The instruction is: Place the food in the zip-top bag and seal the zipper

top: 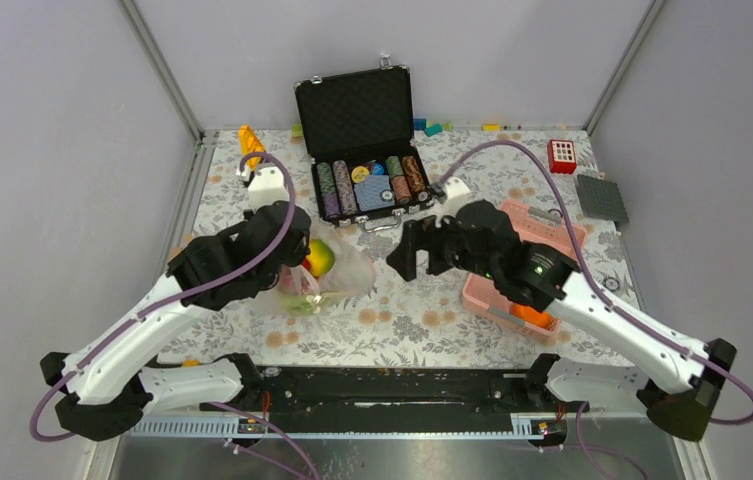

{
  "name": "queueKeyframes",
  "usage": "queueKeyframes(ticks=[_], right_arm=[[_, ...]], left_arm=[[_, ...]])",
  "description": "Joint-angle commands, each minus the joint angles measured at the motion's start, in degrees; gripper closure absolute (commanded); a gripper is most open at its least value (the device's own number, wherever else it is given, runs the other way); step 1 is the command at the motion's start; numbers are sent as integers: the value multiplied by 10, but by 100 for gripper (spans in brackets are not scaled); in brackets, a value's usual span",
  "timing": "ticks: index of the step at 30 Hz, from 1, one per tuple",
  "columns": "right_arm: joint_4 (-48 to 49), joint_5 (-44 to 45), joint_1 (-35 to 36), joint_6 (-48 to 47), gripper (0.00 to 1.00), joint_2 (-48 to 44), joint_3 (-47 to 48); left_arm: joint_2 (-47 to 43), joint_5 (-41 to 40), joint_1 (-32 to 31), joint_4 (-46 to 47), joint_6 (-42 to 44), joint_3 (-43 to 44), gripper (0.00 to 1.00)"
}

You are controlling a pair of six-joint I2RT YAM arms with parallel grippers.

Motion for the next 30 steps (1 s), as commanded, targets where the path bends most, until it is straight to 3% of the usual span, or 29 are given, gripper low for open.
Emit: queueKeyframes(ticks=[1, 10, 18, 30], right_arm=[[4, 102, -29, 35, 0, -96, -70], [-207, 182, -244, 110, 0, -158, -170], [-246, 199, -415, 107, 0, -121, -226], [-246, 185, -446, 121, 0, -54, -280]], left_arm=[[20, 14, 1, 88, 21, -22, 100], [84, 91, 5, 169, 47, -41, 100], [106, 113, 12, 185, 53, -49, 100], [110, 143, 26, 187, 48, -66, 100]])
